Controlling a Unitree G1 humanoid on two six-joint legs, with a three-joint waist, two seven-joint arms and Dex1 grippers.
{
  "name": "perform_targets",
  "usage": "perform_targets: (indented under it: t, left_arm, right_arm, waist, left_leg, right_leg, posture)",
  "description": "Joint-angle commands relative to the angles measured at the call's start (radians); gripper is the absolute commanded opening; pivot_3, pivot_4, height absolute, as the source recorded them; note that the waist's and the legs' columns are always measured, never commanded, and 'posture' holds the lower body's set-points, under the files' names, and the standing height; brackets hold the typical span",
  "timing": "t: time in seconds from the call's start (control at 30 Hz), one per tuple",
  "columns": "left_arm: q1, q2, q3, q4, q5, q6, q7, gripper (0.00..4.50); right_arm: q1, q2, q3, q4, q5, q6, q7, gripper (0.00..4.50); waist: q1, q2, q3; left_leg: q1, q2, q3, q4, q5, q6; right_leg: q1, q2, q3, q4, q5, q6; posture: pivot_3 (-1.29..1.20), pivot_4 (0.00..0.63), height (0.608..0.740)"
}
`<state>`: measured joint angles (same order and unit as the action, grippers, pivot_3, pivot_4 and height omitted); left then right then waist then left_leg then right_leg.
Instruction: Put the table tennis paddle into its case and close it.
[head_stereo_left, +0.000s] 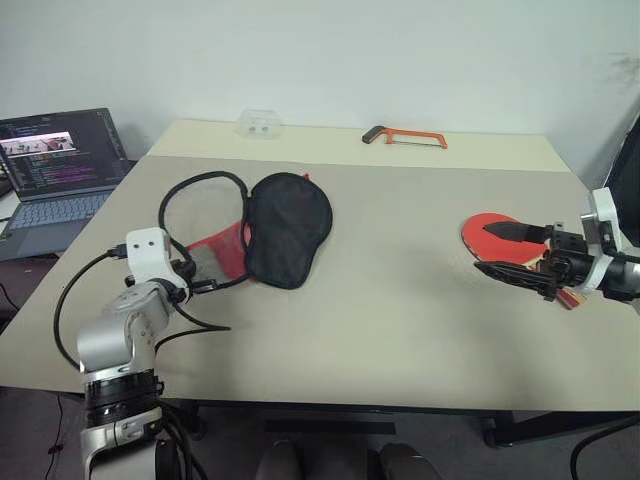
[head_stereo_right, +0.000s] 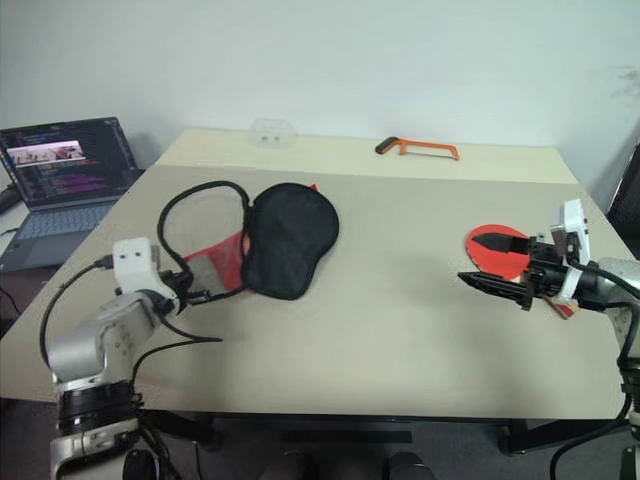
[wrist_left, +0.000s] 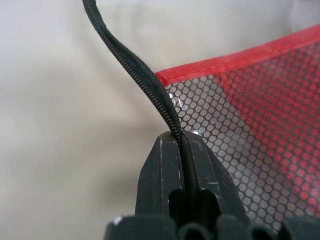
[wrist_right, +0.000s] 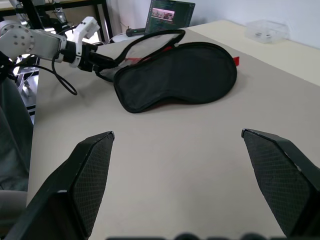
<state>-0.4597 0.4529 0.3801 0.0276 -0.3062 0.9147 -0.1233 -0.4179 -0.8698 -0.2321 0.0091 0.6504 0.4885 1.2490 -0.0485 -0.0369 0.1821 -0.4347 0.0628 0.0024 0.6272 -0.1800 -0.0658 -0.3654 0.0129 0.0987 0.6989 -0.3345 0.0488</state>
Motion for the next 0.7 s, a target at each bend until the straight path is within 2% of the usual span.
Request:
perform_targets:
  t: [0.03,0.33,0.7]
  left_arm:
    - [-0.038,-0.016,-0.035,-0.011,0.003,-0.032,-0.009,0.02]
    - [-0.075,-0.108,-0.130,0.011,0.019,-0.052,0.003,0.02]
    - [-0.151,-0.132,-0.196,0.101,0.069,-0.118,0.004,0.02]
  right_arm:
    - [0.000,-0.006,-0.030,-0.062,0.029,0.021,-0.021,4.50]
    - [-0.007,-0.007,-0.035,-0.134,0.058,0.083,-0.085,4.50]
    - [0.012,-0.018,-0.062,-0.176,0.084,0.117,-0.116,4.50]
  waist:
    - [0.001,0.000,0.000]
    - [0.007,0.000,0.000]
    - [0.013,0.000,0.000]
  left_leg:
    - [0.000,0.000,0.000,0.000,0.000,0.000]
    - [0.000,0.000,-0.001,0.000,0.000,0.000]
    - [0.000,0.000,-0.001,0.000,0.000,0.000]
  right_leg:
    - [0.000,0.000,0.000,0.000,0.000,0.000]
    - [0.001,0.000,-0.001,-0.001,0.000,0.000]
    - [0.001,0.000,-0.001,-0.001,0.000,0.000]
  posture:
    - [0.00,0.150,0.740]
    - [0.00,0.150,0.740]
    - [0.00,0.150,0.740]
